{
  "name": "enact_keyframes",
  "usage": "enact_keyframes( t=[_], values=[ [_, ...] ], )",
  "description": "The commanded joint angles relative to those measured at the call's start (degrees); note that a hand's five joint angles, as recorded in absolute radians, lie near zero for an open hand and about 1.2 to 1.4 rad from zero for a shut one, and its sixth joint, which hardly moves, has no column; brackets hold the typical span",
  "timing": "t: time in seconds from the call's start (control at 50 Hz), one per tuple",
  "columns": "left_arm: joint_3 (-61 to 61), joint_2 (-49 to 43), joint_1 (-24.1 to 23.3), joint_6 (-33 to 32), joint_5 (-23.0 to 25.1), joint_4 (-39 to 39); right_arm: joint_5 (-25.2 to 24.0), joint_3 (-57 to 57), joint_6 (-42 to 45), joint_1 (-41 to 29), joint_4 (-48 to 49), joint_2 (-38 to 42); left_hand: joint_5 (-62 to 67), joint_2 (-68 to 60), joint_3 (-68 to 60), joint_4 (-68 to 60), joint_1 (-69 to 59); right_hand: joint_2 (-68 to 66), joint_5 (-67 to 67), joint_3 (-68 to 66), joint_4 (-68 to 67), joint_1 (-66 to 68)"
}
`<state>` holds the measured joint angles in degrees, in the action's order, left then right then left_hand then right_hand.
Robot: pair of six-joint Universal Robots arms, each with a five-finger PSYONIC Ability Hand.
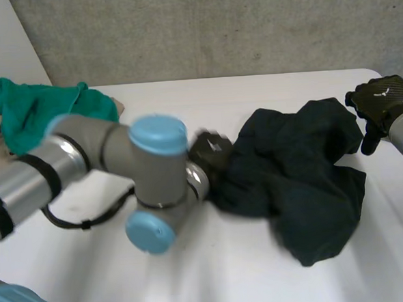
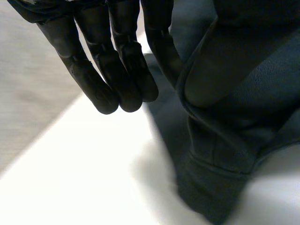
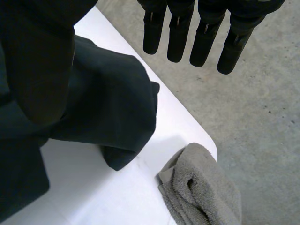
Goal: Fold the laundry.
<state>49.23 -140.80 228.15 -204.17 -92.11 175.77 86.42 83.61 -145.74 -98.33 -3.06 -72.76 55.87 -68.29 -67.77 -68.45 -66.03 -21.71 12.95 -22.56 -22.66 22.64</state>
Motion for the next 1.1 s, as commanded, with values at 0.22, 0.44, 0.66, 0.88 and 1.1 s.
enact_keyframes(
  t=[0.22, 0.44, 0.66, 0.88, 1.1],
  values=[
    [-9.96, 11.77, 5.47, 10.36, 15.55, 19.62, -0.46, -0.46, -0.95, -0.38, 0.51, -1.86, 14.13, -11.71, -12.23, -11.55, -13.97, -4.44, 3.20, -3.59, -3.49, 3.51],
    [10.26, 7.91, 0.63, 17.58, 27.60, 18.30, -0.73, -0.11, -1.22, 1.29, 1.30, -1.25, -0.24, 2.65, 2.14, 2.82, 0.40, -2.43, 1.19, -1.57, -1.48, 1.50],
    [21.34, 19.58, 4.05, 6.24, 20.93, 10.30, -6.61, -0.20, 0.01, -1.34, 2.35, 0.68, -55.87, 58.29, 57.77, 58.45, 56.03, 7.16, -8.40, 8.02, 8.11, -8.10],
    [14.41, 20.92, 8.01, 2.47, 13.35, -0.32, -12.59, -3.36, 6.87, -9.07, -12.93, 9.29, -55.87, 58.29, 57.77, 58.45, 56.03, 1.45, -2.69, 2.31, 2.40, -2.38],
    [-4.23, 3.08, 11.00, -13.18, 14.07, -23.81, -10.66, -1.34, 7.22, -11.54, -0.30, 15.63, -50.46, 52.88, 52.36, 53.04, 50.62, -0.24, -1.00, 0.62, 0.71, -0.70]
  ],
)
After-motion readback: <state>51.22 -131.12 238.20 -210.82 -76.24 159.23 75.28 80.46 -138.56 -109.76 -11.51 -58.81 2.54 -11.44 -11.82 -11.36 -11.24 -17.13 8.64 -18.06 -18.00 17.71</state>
